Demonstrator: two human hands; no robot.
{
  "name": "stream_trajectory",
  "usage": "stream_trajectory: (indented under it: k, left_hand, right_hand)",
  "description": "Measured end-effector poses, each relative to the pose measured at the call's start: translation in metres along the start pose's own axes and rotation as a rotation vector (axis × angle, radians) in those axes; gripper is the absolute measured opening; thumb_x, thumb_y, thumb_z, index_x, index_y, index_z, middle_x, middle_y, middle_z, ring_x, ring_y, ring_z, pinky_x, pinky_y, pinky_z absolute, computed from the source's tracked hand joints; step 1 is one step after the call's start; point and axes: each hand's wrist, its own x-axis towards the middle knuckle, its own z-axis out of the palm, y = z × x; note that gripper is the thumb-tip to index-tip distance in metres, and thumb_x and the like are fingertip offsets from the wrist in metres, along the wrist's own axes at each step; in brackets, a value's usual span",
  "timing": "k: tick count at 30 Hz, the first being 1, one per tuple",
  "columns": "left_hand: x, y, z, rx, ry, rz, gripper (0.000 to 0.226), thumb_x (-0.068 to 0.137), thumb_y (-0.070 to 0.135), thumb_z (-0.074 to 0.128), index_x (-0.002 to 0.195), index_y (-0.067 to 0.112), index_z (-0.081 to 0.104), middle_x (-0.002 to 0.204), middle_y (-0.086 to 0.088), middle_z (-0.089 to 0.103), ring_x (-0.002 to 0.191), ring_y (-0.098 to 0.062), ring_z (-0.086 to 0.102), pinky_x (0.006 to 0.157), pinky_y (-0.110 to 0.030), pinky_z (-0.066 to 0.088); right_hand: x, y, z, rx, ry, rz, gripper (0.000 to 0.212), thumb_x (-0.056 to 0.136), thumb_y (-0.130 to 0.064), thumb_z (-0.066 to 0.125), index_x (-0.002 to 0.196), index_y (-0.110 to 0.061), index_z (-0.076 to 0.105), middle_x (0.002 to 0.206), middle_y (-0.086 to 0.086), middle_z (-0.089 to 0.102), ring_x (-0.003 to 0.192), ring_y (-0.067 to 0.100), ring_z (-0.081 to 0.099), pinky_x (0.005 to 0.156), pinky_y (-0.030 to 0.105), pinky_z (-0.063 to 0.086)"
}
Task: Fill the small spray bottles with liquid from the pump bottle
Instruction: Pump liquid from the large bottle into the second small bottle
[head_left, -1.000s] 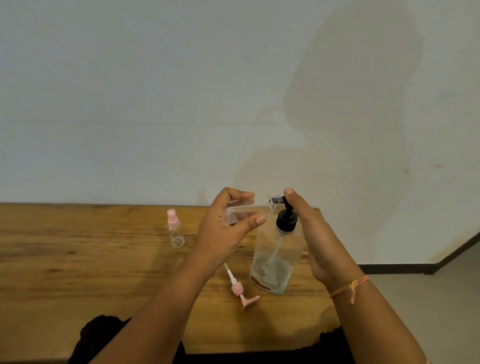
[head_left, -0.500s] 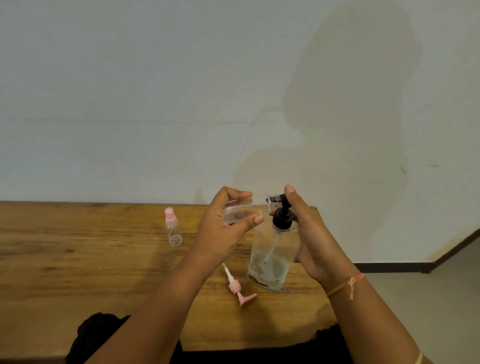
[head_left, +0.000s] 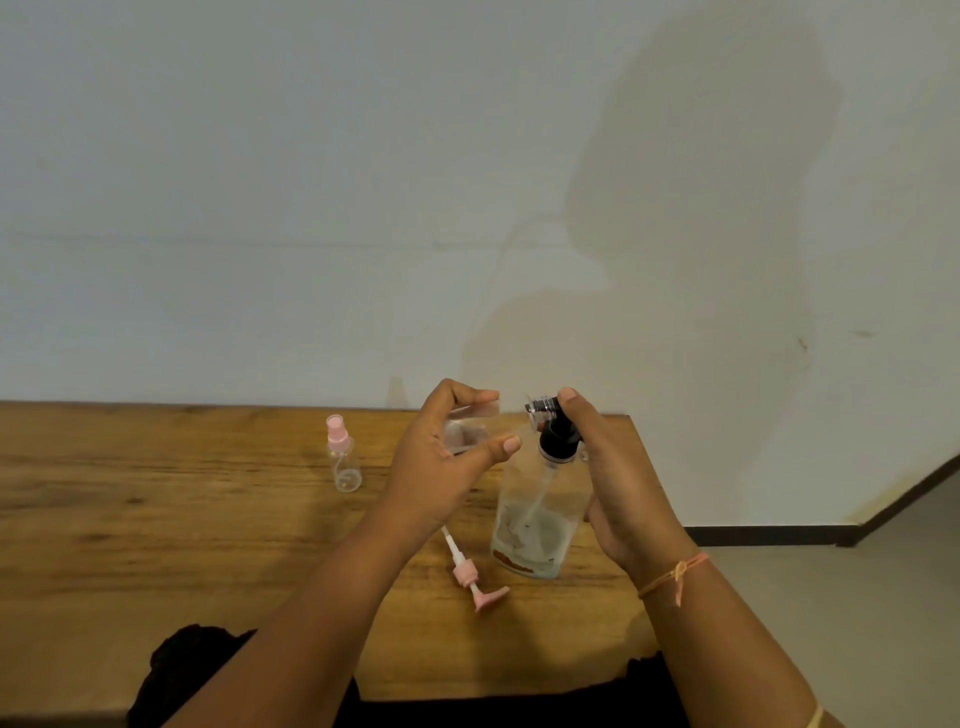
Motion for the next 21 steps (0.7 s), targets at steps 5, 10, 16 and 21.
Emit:
stream_trajectory:
  k: [5,10,16,21]
  left_hand:
    - [0.0,0.0011,0.0,-0.027,-0.008,-0.004,0.042,0.065,0.024,0.08,0.097,0.02,0.053,0.11,-0.006,0.065,0.101,-0.028,0.063,0.09,-0.049,0.051]
    - [0.0015,-0.0026,-0.0003,-0.026,-0.016,-0.008,0.036,0.07,0.015,0.078,0.094,0.023,0.053,0.105,-0.011,0.065,0.102,-0.031,0.062,0.084,-0.04,0.054]
    - [-0.0016,-0.0036,0.0014,-0.009,-0.009,-0.015,0.031,0.075,0.011,0.073,0.096,0.019,0.052,0.107,0.0,0.064,0.097,-0.025,0.064,0.078,-0.032,0.056]
    - [-0.0029,0.0013,0.0023,-0.012,0.007,0.01,0.033,0.075,0.011,0.073,0.1,0.014,0.052,0.109,0.004,0.063,0.094,-0.017,0.064,0.071,-0.018,0.053]
  right_hand:
    - [0.0014,-0.001,-0.0021,0.028,-0.057,0.011,0.048,0.079,-0.066,0.052,0.103,-0.027,0.07,0.102,0.0,0.072,0.106,0.021,0.063,0.1,0.052,0.044]
    - [0.0039,-0.001,-0.0024,0.036,-0.045,0.038,0.046,0.081,-0.058,0.058,0.106,-0.021,0.07,0.106,0.003,0.071,0.108,0.024,0.061,0.102,0.054,0.041]
    - [0.0027,-0.0009,0.0011,-0.005,0.017,0.007,0.03,0.092,-0.041,0.052,0.079,-0.021,0.071,0.075,-0.006,0.073,0.086,0.017,0.065,0.098,0.047,0.046]
    - [0.0008,-0.0029,0.0002,-0.024,-0.038,-0.016,0.044,0.088,-0.058,0.045,0.094,-0.024,0.073,0.091,-0.003,0.075,0.096,0.017,0.066,0.098,0.048,0.046]
